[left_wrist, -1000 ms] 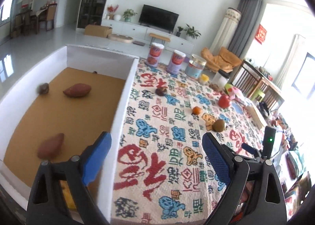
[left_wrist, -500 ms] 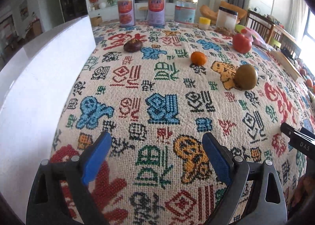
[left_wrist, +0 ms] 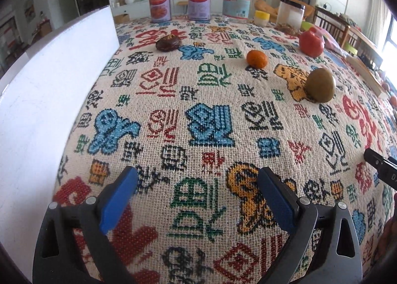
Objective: Organize fruits
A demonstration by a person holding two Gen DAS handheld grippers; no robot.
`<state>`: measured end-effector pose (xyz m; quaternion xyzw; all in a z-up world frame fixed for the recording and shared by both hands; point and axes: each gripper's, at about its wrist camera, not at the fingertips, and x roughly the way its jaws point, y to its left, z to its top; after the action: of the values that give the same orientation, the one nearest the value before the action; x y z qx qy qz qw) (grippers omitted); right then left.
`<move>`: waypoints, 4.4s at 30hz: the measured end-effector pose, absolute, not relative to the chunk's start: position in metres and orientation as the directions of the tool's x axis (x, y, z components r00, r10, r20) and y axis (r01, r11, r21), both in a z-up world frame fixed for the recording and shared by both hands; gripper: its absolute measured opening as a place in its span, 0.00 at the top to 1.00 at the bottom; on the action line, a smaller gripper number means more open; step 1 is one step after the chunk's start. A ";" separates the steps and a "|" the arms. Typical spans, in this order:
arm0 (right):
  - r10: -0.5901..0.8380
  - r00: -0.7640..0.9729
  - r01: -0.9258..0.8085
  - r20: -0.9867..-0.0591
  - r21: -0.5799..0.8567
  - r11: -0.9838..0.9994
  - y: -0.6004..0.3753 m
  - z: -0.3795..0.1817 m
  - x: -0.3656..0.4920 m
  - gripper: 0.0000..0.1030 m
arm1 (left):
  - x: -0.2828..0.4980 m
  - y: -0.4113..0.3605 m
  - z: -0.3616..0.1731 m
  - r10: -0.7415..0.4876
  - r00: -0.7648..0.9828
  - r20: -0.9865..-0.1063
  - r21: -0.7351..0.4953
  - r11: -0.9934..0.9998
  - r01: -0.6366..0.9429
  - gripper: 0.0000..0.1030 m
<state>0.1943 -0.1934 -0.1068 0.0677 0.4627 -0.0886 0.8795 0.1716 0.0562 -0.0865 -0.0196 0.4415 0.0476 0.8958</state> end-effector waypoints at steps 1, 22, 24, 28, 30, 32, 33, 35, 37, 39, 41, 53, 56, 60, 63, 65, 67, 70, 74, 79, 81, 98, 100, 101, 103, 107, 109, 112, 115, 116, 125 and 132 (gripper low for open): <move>-0.093 0.556 0.219 -0.826 0.037 0.975 -0.193 -0.107 0.194 0.00 | 0.172 0.056 -0.086 0.068 0.606 -0.793 0.007 0.995 -0.103 0.05; -0.093 0.556 0.218 -0.826 0.037 0.975 -0.194 -0.107 0.194 0.00 | 0.171 0.056 -0.086 0.068 0.605 -0.793 0.007 0.995 -0.103 0.05; -0.093 0.556 0.218 -0.826 0.037 0.975 -0.193 -0.107 0.194 0.00 | 0.171 0.056 -0.086 0.068 0.605 -0.793 0.007 0.995 -0.103 0.05; -0.093 0.556 0.218 -0.826 0.037 0.975 -0.194 -0.107 0.194 0.00 | 0.171 0.056 -0.086 0.068 0.605 -0.793 0.007 0.995 -0.103 0.05; -0.093 0.556 0.218 -0.826 0.037 0.975 -0.193 -0.107 0.194 0.00 | 0.171 0.056 -0.086 0.068 0.605 -0.793 0.007 0.995 -0.103 0.05; -0.093 0.556 0.218 -0.826 0.037 0.975 -0.194 -0.107 0.194 0.00 | 0.171 0.056 -0.086 0.068 0.605 -0.793 0.006 0.995 -0.103 0.04; -0.093 0.556 0.218 -0.826 0.037 0.975 -0.193 -0.107 0.194 0.00 | 0.171 0.056 -0.086 0.068 0.605 -0.793 0.006 0.995 -0.103 0.04; -0.092 0.556 0.218 -0.826 0.038 0.975 -0.194 -0.107 0.194 0.00 | 0.171 0.056 -0.086 0.068 0.605 -0.793 0.006 0.995 -0.103 0.04; -0.092 0.556 0.218 -0.826 0.038 0.975 -0.194 -0.107 0.194 0.00 | 0.171 0.056 -0.086 0.068 0.605 -0.793 0.006 0.995 -0.103 0.04; -0.092 0.556 0.218 -0.826 0.038 0.975 -0.194 -0.107 0.194 0.00 | 0.171 0.056 -0.086 0.068 0.605 -0.793 0.006 0.995 -0.103 0.04; -0.092 0.556 0.218 -0.826 0.038 0.975 -0.194 -0.107 0.194 0.00 | 0.171 0.056 -0.086 0.068 0.605 -0.793 0.006 0.995 -0.103 0.04; -0.092 0.556 0.217 -0.826 0.037 0.975 -0.194 -0.107 0.194 0.00 | 0.169 0.063 -0.085 0.011 0.615 -0.788 -0.053 0.995 -0.085 0.04; -0.092 0.556 0.217 -0.826 0.038 0.975 -0.194 -0.107 0.194 0.00 | 0.173 0.082 -0.076 -0.039 0.630 -0.776 -0.160 0.978 -0.136 0.05; -0.092 0.556 0.218 -0.826 0.038 0.975 -0.194 -0.107 0.194 0.00 | 0.212 0.107 -0.055 -0.034 0.674 -0.738 -0.276 0.926 -0.256 0.05; -0.091 0.556 0.217 -0.826 0.039 0.975 -0.194 -0.107 0.194 0.00 | 0.268 0.117 -0.051 -0.017 0.674 -0.738 -0.281 0.916 -0.286 0.05; -0.091 0.556 0.217 -0.826 0.038 0.975 -0.194 -0.107 0.194 0.00 | 0.305 0.121 -0.055 0.010 0.664 -0.747 -0.232 0.933 -0.276 0.05; -0.091 0.556 0.217 -0.826 0.038 0.975 -0.194 -0.107 0.194 0.00 | 0.335 0.124 -0.062 0.046 0.641 -0.766 -0.168 0.949 -0.268 0.05; -0.092 0.556 0.217 -0.826 0.038 0.975 -0.194 -0.107 0.194 0.00 | 0.367 0.127 -0.077 0.081 0.600 -0.796 -0.093 0.963 -0.253 0.06; -0.092 0.556 0.217 -0.826 0.038 0.975 -0.194 -0.107 0.194 0.00 | 0.373 0.131 -0.085 0.129 0.615 -0.778 -0.038 0.967 -0.252 0.29; -0.094 0.555 0.219 -0.826 0.037 0.975 -0.194 -0.107 0.195 0.00 | 0.359 0.133 -0.077 0.124 0.650 -0.750 -0.038 0.973 -0.229 0.57; -0.094 0.555 0.219 -0.826 0.037 0.975 -0.193 -0.108 0.195 0.00 | 0.342 0.129 -0.071 0.127 0.666 -0.735 -0.029 0.976 -0.218 0.57; -0.092 0.556 0.218 -0.826 0.038 0.975 -0.193 -0.107 0.195 0.00 | 0.177 0.055 -0.073 -0.048 0.590 -0.806 -0.065 0.998 -0.007 0.57; -0.092 0.556 0.218 -0.826 0.038 0.975 -0.193 -0.107 0.194 0.00 | 0.175 0.055 -0.074 -0.035 0.612 -0.790 -0.061 0.998 -0.022 0.56; -0.092 0.556 0.218 -0.826 0.038 0.975 -0.193 -0.107 0.194 0.00 | 0.174 0.055 -0.076 -0.022 0.612 -0.790 -0.049 0.998 -0.027 0.55; -0.092 0.556 0.218 -0.826 0.038 0.975 -0.193 -0.107 0.194 0.00 | 0.173 0.053 -0.078 -0.021 0.622 -0.783 -0.040 0.999 -0.017 0.45; -0.092 0.556 0.218 -0.826 0.038 0.975 -0.194 -0.107 0.194 0.00 | 0.173 0.043 -0.083 0.011 0.621 -0.784 0.019 1.000 0.006 0.14; -0.092 0.556 0.218 -0.826 0.038 0.975 -0.194 -0.107 0.194 0.00 | 0.176 0.048 -0.085 0.022 0.605 -0.796 0.006 1.000 -0.028 0.07; -0.092 0.556 0.218 -0.826 0.038 0.975 -0.194 -0.107 0.194 0.00 | 0.176 0.049 -0.086 0.028 0.604 -0.797 0.011 0.999 -0.033 0.05; -0.092 0.556 0.218 -0.826 0.038 0.975 -0.194 -0.107 0.194 0.00 | 0.176 0.047 -0.087 0.028 0.604 -0.797 0.010 0.999 -0.034 0.04; -0.092 0.556 0.218 -0.826 0.038 0.975 -0.194 -0.107 0.194 0.00 | 0.176 0.047 -0.087 0.029 0.604 -0.797 0.011 0.999 -0.033 0.04; -0.092 0.556 0.217 -0.826 0.038 0.975 -0.194 -0.107 0.194 0.00 | 0.176 0.048 -0.087 0.028 0.604 -0.797 0.010 0.999 -0.033 0.04; -0.091 0.556 0.217 -0.826 0.038 0.975 -0.194 -0.108 0.194 0.00 | 0.176 0.048 -0.087 0.028 0.604 -0.797 0.010 0.999 -0.033 0.04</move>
<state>0.1943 -0.1936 -0.1076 0.0679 0.4629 -0.0877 0.8795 0.1758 0.0477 -0.0869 -0.0027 0.4448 0.0169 0.8955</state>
